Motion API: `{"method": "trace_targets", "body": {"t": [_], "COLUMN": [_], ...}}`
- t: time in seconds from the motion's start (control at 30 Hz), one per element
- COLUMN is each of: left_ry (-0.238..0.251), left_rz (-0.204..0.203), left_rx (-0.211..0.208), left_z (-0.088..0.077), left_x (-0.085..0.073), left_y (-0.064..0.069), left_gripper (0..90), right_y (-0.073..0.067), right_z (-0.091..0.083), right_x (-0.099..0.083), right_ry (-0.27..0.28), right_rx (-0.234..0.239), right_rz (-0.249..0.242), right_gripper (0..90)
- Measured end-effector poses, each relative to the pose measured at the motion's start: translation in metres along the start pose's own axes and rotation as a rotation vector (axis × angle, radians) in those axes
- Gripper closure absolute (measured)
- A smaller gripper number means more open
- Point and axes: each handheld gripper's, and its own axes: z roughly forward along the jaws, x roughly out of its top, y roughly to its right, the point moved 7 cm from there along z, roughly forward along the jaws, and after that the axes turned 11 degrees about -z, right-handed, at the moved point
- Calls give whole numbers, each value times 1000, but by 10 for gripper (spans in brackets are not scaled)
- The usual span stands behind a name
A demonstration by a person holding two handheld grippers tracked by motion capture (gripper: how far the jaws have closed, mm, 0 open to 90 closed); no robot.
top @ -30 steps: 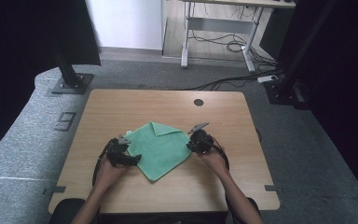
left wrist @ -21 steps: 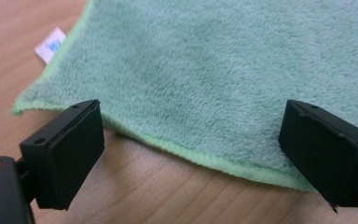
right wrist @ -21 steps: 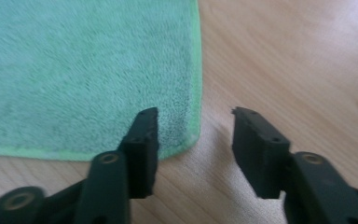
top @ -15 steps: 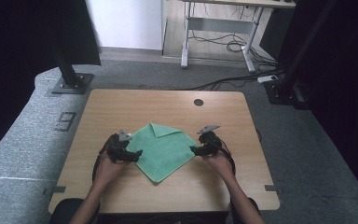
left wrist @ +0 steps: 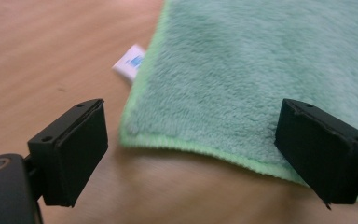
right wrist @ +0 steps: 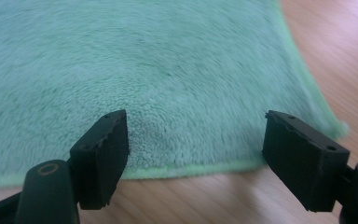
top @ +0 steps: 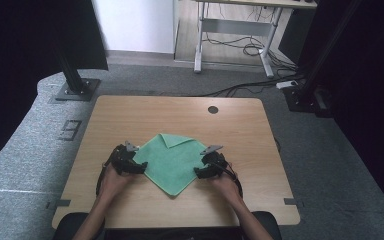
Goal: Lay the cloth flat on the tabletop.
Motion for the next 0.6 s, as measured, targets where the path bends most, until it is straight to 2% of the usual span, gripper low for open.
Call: {"method": "trace_targets", "body": {"t": [0.07, 0.2, 0.23, 0.3, 0.4, 0.5, 0.57, 0.6], "left_ry": [-14, -30, -21, 13, 46, 44, 36, 34], "left_rz": [18, 89, 99, 94, 83, 115, 146, 147], "left_rx": [-29, -93, -94, -102, -97, -128, -157, -163], "left_z": [-4, -10, -12, -15, -10, 1, 8, 11], "left_x": [-6, -10, -6, 5, 22, 38, 49, 53], "left_y": [17, 46, 49, 48, 41, 43, 48, 50], "left_gripper": [92, 91, 86, 88, 113, 146, 196, 211], "right_y": [10, 35, 40, 46, 36, 23, 16, 14], "right_z": [-2, -5, -6, -10, -21, -24, -21, -19], "right_x": [-6, -19, -22, -24, -19, -21, -24, -27], "right_ry": [-1, -6, -10, -3, 77, 68, 53, 43], "right_rx": [-16, -54, -60, -75, -15, 20, 25, 25], "right_rz": [29, 93, 110, 122, 137, 120, 106, 100], "right_gripper": [224, 222, 223, 219, 197, 186, 187, 188]}}
